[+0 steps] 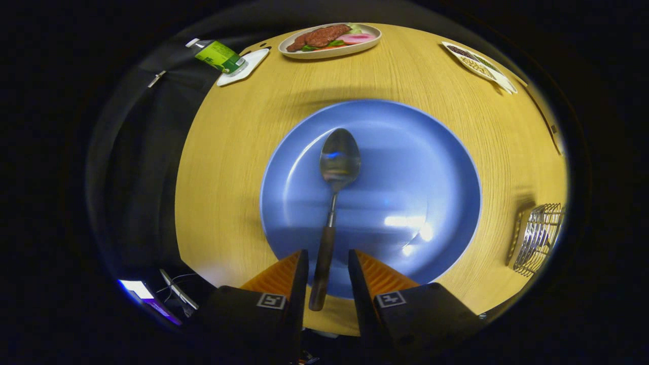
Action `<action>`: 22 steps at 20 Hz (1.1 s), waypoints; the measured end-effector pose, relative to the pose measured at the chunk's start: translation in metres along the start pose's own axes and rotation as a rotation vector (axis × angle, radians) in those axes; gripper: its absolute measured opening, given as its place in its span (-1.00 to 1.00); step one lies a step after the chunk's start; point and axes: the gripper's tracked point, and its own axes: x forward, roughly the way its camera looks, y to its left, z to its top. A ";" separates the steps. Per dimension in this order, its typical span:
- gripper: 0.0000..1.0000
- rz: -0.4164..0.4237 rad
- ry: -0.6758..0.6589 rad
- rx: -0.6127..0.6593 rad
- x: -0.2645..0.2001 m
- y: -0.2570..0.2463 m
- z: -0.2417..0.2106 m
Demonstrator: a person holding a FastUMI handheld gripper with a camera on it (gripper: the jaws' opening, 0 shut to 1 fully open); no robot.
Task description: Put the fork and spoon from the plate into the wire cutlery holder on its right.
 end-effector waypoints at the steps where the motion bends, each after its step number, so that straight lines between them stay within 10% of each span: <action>1: -0.18 -0.004 0.012 0.003 0.001 0.000 -0.002; 8: -0.72 0.044 0.064 -0.009 0.004 0.001 -0.010; 22: -0.88 0.210 -0.017 -0.104 -0.063 -0.018 -0.008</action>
